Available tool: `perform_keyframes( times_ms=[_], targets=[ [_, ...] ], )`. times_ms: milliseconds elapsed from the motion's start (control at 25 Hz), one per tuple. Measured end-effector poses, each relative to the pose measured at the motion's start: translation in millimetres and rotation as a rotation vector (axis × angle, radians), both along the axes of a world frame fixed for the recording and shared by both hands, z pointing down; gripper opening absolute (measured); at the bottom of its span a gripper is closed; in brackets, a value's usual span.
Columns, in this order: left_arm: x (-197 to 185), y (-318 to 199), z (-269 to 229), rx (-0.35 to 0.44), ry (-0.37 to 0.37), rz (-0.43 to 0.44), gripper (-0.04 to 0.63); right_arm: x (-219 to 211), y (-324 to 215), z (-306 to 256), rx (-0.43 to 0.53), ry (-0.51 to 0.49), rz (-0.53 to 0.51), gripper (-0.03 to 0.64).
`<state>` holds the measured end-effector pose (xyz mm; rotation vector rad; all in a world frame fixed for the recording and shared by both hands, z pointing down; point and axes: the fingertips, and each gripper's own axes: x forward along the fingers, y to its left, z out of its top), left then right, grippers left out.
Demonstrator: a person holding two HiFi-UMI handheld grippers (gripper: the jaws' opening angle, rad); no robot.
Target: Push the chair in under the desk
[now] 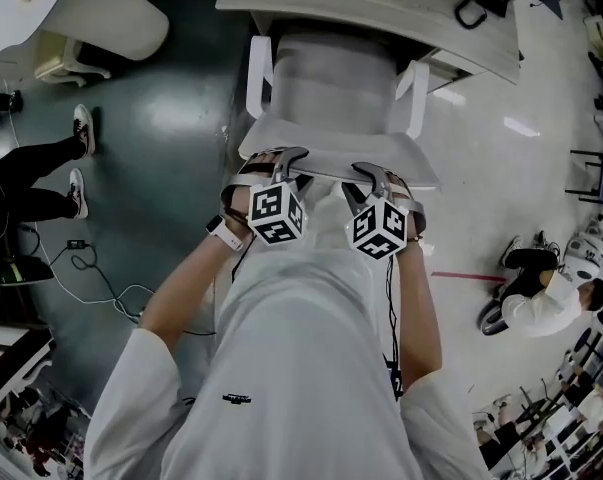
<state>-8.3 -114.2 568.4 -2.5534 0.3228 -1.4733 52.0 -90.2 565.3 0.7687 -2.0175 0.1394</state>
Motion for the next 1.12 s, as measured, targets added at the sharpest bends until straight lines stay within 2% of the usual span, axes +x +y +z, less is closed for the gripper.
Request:
perform_keyframes(
  times_ms=[240, 640, 840, 1120],
  targets=[
    [-0.2, -15.9, -0.4, -0.012, -0.010, 0.015, 0.201, -0.9, -13.9, -1.5, 0.019, 0.001, 0.004, 0.153],
    [-1.7, -48.3, -0.4, -0.018, -0.003, -0.002, 0.215, -3.0, -42.0, -2.4, 0.145, 0.059, -0.036, 0.135],
    [-4.1, -65.4, 1.3, -0.008, -0.003, -0.001, 0.216, -5.8, -57.6, -0.4, 0.142, 0.057, -0.033, 0.133],
    [-6.7, -71.5, 0.3, -0.057, -0.025, 0.001, 0.215, -8.0, -63.8, -2.2, 0.153, 0.067, -0.051, 0.129]
  ],
)
